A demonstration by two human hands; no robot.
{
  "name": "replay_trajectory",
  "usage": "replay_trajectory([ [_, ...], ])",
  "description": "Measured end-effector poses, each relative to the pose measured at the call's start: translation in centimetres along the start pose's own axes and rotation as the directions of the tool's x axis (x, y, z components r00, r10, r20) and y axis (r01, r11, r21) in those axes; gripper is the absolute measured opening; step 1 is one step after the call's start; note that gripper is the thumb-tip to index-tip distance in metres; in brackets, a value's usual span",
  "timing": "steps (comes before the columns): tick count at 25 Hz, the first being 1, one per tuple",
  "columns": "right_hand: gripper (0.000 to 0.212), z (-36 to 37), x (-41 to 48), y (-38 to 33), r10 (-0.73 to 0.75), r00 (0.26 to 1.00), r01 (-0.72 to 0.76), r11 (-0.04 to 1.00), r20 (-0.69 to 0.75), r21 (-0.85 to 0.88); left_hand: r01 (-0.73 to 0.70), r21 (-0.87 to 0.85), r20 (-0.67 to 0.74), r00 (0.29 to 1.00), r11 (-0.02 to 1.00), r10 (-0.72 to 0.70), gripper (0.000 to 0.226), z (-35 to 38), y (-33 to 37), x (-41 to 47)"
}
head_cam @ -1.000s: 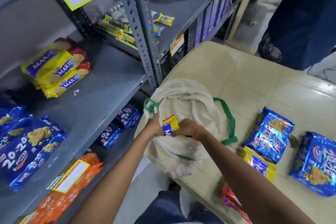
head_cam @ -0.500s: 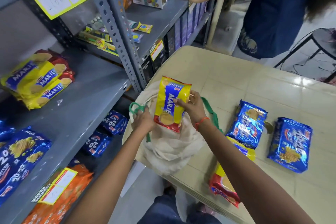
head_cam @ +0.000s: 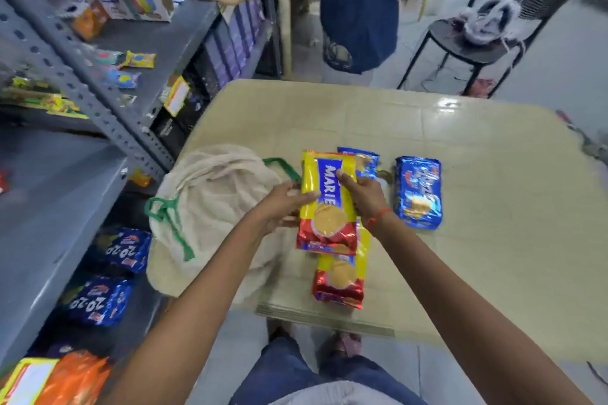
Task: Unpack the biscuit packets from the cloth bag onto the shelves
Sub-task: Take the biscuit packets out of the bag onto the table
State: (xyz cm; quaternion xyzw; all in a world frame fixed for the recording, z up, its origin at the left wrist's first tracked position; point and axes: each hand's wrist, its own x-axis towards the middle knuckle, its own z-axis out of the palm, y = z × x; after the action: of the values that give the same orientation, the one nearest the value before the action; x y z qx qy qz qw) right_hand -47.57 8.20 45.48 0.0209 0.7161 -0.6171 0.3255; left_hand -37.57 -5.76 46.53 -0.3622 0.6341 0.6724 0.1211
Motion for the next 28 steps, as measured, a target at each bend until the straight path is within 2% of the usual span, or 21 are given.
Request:
replay_trajectory([
  [3, 0.017, -6.4, -1.9, 4.3, 0.018, 0.986, -0.038, 0.992, -0.166, -0.122, 0.071, 0.113, 0.181, 0.979, 0.991, -0.091, 0.033, 7.0, -1.9, 0.7],
  [6, 0.034, -11.8, -3.5, 7.8, 0.029, 0.942, -0.114, 0.964, -0.335, -0.239, 0.095, 0.240, 0.249, 0.956, 0.966, -0.156, 0.020, 13.6, -3.6, 1.1],
  [10, 0.059, -15.2, -2.3, 12.0, 0.097, 0.935, -0.216, 0.918, -0.342, -0.332, 0.054, 0.411, 0.214, 0.964, 0.910, -0.154, 0.030, 18.1, -6.2, 2.5],
  [13, 0.053, -14.6, -2.0, 13.1, 0.163, 0.926, -0.285, 0.894, -0.340, -0.347, 0.039, 0.490, 0.156, 0.979, 0.871, -0.132, 0.039, 18.7, -9.1, 5.5],
  [14, 0.049, -13.8, -2.7, 12.5, 0.145, 0.916, -0.297, 0.871, -0.373, -0.390, 0.028, 0.506, 0.129, 0.986, 0.862, -0.108, 0.039, 18.6, -8.1, 4.5],
  [16, 0.048, -12.2, -3.7, 11.4, -0.047, 0.889, -0.220, 0.828, -0.456, -0.515, -0.032, 0.539, 0.042, 0.999, 0.841, 0.011, 0.037, 18.1, -6.4, 2.6],
  [18, 0.044, -10.2, -4.3, 10.1, -0.248, 0.881, -0.037, 0.814, -0.404, -0.580, -0.047, 0.580, -0.111, 0.985, 0.813, 0.135, 0.045, 16.7, -5.5, 2.2],
  [19, 0.041, -8.9, -4.2, 9.7, -0.257, 0.906, 0.034, 0.836, -0.335, -0.548, -0.037, 0.621, -0.201, 0.958, 0.783, 0.204, 0.053, 15.6, -5.5, 2.2],
  [20, 0.040, -7.6, -4.3, 9.3, -0.201, 0.950, 0.049, 0.851, -0.239, -0.522, 0.000, 0.643, -0.286, 0.928, 0.766, 0.240, 0.062, 14.3, -5.8, 2.5],
  [22, 0.043, -5.1, -4.1, 9.2, -0.024, 0.995, -0.030, 0.843, -0.092, -0.538, 0.169, 0.590, -0.414, 0.903, 0.789, 0.116, 0.074, 11.6, -6.9, 3.4],
  [24, 0.043, -3.5, -3.9, 9.1, 0.133, 0.990, -0.140, 0.811, -0.055, -0.567, 0.265, 0.463, -0.374, 0.924, 0.846, -0.084, 0.066, 10.1, -7.7, 4.1],
  [26, 0.038, -2.8, -3.9, 9.0, 0.195, 0.978, -0.200, 0.820, -0.068, -0.537, 0.232, 0.398, -0.300, 0.947, 0.887, -0.113, 0.049, 9.5, -7.9, 4.0],
  [28, 0.035, -2.9, -3.9, 8.2, 0.159, 0.984, -0.180, 0.819, -0.086, -0.544, 0.195, 0.358, -0.281, 0.955, 0.913, -0.094, 0.042, 9.1, -7.3, 3.8],
])
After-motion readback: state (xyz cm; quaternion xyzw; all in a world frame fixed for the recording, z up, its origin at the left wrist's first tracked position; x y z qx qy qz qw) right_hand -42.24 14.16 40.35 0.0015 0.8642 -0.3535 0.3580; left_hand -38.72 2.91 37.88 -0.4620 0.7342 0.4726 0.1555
